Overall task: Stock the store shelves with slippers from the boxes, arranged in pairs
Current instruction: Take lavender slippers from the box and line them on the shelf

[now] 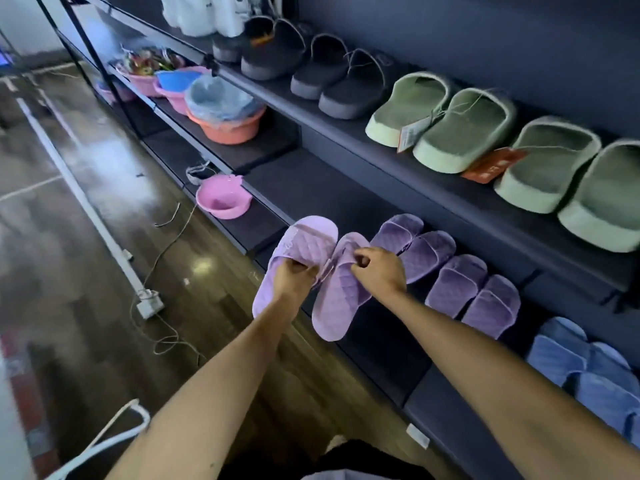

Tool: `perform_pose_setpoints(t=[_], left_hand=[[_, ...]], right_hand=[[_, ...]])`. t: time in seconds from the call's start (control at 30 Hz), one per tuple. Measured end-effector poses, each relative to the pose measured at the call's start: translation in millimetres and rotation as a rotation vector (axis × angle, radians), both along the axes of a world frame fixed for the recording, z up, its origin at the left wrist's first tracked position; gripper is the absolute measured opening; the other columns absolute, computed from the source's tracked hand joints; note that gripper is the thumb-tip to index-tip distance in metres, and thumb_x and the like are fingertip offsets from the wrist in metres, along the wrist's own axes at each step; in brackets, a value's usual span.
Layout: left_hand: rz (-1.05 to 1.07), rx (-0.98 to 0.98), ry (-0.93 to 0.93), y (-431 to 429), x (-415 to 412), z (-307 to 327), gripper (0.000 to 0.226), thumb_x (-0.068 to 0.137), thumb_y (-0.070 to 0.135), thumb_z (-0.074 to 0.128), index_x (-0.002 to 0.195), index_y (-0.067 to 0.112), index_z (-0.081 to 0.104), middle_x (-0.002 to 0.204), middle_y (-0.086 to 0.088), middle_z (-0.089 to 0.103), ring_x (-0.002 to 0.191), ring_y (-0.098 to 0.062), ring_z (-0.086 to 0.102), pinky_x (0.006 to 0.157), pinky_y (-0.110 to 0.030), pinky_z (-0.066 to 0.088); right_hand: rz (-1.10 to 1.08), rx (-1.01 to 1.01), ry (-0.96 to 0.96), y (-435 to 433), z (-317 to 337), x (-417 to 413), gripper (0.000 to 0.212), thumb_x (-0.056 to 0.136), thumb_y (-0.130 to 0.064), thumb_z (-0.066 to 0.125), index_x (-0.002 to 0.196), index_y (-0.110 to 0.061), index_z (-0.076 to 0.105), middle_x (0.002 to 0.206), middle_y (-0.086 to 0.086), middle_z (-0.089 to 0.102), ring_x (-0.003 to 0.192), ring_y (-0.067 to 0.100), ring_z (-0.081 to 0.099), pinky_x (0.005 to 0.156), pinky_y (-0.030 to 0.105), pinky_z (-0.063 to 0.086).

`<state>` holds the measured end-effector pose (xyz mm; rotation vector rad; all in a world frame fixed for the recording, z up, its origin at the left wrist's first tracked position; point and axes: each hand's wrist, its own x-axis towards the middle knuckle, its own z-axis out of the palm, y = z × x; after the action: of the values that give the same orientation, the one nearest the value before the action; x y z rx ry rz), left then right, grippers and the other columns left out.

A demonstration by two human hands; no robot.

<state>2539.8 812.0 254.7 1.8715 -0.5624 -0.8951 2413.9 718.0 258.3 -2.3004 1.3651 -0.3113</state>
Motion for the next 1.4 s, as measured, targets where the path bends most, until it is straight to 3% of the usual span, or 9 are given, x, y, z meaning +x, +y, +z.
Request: perform_pose_setpoints(t=[0.17,0.3,0.43,0.57,0.7,0.87,0.97,1.2,1.4], left_hand=[[-0.025,0.032,0.156,-53.7,54.8,-20.9,0.023,0.09,0.009,0.056,0.07,0.018,0.05,0.073,-0.001,0.055,0.066,-0.011,0.052,0.069,-0.027,0.047],[-0.049,0.088,0.292,-106.1,102.8,-40.0,0.026,0.089,0.005,0.053,0.064,0.011,0.056,0.064,-0.004,0.054,0.059,-0.015,0.052,0.061,-0.023,0.043],[-0.258,0.107,0.49,-156.6,156.1,-56.0,0.03,0.099,0.007,0.031,0.077,0.011,0.053,0.068,-0.004,0.059,0.06,-0.008,0.059,0.058,-0.016,0.043],[-0.414,0.134,0.425,-194.3,187.1,-68.2,0.016,0.098,0.008,0.038,0.098,0.012,0.054,0.105,-0.006,0.054,0.1,-0.02,0.054,0.076,-0.026,0.043],[-0.549,0.191,0.5,-221.1,200.9,-85.8,0.028,0.099,0.009,0.035,0.124,0.008,0.046,0.114,-0.005,0.049,0.111,-0.018,0.048,0.096,-0.036,0.038],[-0.743,0.257,0.52,-263.5,201.7,-112.2,0.024,0.1,0.008,0.03,0.11,0.01,0.052,0.117,-0.009,0.053,0.112,-0.02,0.045,0.094,-0.03,0.035],[-0.686,0.234,0.45,-281.0,200.1,-124.7,0.039,0.098,0.02,0.044,0.132,0.002,0.042,0.125,-0.014,0.053,0.104,-0.019,0.047,0.095,-0.035,0.037],[-0.897,0.283,0.278,-316.8,199.7,-140.1,0.044,0.098,0.031,0.041,0.139,0.017,0.037,0.135,-0.004,0.046,0.113,-0.019,0.047,0.091,-0.028,0.036],[-1.184,0.306,-0.347,-301.1,221.3,-179.8,0.054,0.095,0.032,0.043,0.146,0.025,0.025,0.144,-0.002,0.037,0.126,-0.03,0.043,0.092,-0.029,0.038]], right_hand=[[-0.049,0.044,-0.002,-37.8,-19.3,39.7,0.026,0.086,-0.019,0.057,0.11,-0.018,0.068,0.106,0.011,0.067,0.095,0.029,0.062,0.08,0.032,0.049],[-0.175,0.096,-0.029,-66.7,-45.3,77.1,0.033,0.091,-0.014,0.052,0.122,-0.021,0.062,0.109,0.012,0.059,0.099,0.026,0.058,0.083,0.028,0.043],[-0.347,0.077,-0.039,-91.9,-66.7,118.0,0.035,0.093,-0.01,0.046,0.121,-0.021,0.063,0.106,0.011,0.058,0.096,0.024,0.056,0.072,0.019,0.034],[-0.571,0.092,-0.124,-113.8,-82.8,149.0,0.033,0.094,-0.011,0.046,0.122,-0.019,0.062,0.109,0.012,0.056,0.097,0.026,0.056,0.069,0.015,0.029],[-0.828,0.09,-0.232,-137.2,-102.1,169.9,0.036,0.091,-0.005,0.047,0.121,-0.016,0.063,0.111,0.02,0.055,0.098,0.034,0.057,0.08,0.025,0.037],[-1.019,0.165,-0.228,-166.9,-124.9,181.5,0.038,0.091,-0.005,0.044,0.123,-0.016,0.061,0.119,0.016,0.049,0.106,0.031,0.054,0.09,0.024,0.037],[-1.025,0.181,-0.16,-182.1,-136.4,184.7,0.038,0.091,-0.008,0.044,0.124,-0.018,0.06,0.121,0.016,0.05,0.108,0.031,0.054,0.092,0.029,0.04],[-1.045,0.235,-0.132,-208.7,-153.4,201.1,0.038,0.096,-0.019,0.041,0.13,-0.006,0.05,0.13,0.018,0.052,0.118,0.031,0.05,0.095,0.029,0.038],[-0.862,0.242,-0.108,-190.4,-170.8,223.4,0.046,0.088,-0.016,0.052,0.133,-0.017,0.043,0.145,0.005,0.025,0.129,0.025,0.034,0.097,0.031,0.039]])
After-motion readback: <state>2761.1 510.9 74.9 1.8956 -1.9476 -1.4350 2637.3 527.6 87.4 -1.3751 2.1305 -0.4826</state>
